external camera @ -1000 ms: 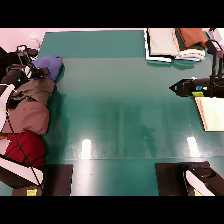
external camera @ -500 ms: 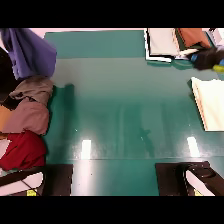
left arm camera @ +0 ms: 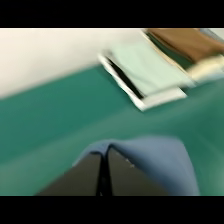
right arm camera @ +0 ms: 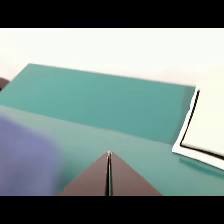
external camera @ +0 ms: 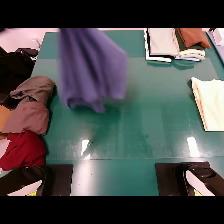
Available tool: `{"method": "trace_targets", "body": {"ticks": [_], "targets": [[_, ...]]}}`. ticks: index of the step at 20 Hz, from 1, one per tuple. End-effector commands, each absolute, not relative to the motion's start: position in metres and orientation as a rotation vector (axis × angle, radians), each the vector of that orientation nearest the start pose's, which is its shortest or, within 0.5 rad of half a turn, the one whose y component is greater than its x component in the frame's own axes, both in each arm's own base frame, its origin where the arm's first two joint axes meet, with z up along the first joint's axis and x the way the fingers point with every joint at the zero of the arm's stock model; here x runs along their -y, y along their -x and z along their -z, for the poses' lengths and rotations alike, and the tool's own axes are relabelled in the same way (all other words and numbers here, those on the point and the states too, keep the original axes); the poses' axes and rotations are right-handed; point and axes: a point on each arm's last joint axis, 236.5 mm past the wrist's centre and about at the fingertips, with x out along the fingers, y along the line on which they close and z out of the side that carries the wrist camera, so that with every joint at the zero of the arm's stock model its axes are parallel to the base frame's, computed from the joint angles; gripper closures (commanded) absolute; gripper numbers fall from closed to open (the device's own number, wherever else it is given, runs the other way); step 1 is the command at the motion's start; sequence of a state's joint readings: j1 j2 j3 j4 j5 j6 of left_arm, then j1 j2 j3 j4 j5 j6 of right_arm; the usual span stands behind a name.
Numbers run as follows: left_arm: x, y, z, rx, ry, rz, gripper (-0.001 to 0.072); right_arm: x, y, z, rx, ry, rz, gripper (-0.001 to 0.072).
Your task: Fold the shirts.
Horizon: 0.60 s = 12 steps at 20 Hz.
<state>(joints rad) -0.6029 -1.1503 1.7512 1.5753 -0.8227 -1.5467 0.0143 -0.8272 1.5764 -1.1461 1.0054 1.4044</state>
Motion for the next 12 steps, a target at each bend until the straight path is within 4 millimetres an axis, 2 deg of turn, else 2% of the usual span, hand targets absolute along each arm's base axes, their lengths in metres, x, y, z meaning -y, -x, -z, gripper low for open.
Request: {"method": "trace_targets", "body": {"ticks": [1,2,3,4,5,7,8,10,12], "targets": [[0.366,-0.34,-0.314,-0.365,-0.165,0.867,0.036,-0.088,-0.328,-0.406,-0.236,-0.094,-0.366,0.0696],[0.374,-0.345,-0.296,-0.405,-0.176,0.87,0.0191,-0.089,-0.326,-0.402,-0.254,-0.091,-0.37,0.0696],[0.371,-0.353,-0.283,-0.443,-0.177,0.849,0.0191,-0.09,-0.325,-0.399,-0.267,-0.089,-0.373,0.0695],[0.356,-0.367,-0.271,-0.494,-0.16,0.8,0.0191,-0.09,-0.324,-0.397,-0.277,-0.087,-0.375,0.0695],[0.335,-0.383,-0.263,-0.538,-0.14,0.741,0.019,-0.09,-0.324,-0.395,-0.284,-0.086,-0.377,0.0696],[0.273,-0.417,-0.245,-0.637,-0.078,0.589,0.0191,-0.091,-0.323,-0.393,-0.294,-0.085,-0.38,0.0695],[0.24,-0.432,-0.23,-0.692,-0.04,0.506,0.019,-0.091,-0.323,-0.392,-0.296,-0.084,-0.38,0.0695],[0.19,-0.448,-0.186,-0.812,0.049,0.4,0.019,-0.091,-0.323,-0.392,-0.296,-0.085,-0.381,0.0695],[0.159,-0.447,-0.126,-0.943,0.149,0.337,0.019,-0.091,-0.323,-0.392,-0.296,-0.085,-0.38,0.0696]]}}
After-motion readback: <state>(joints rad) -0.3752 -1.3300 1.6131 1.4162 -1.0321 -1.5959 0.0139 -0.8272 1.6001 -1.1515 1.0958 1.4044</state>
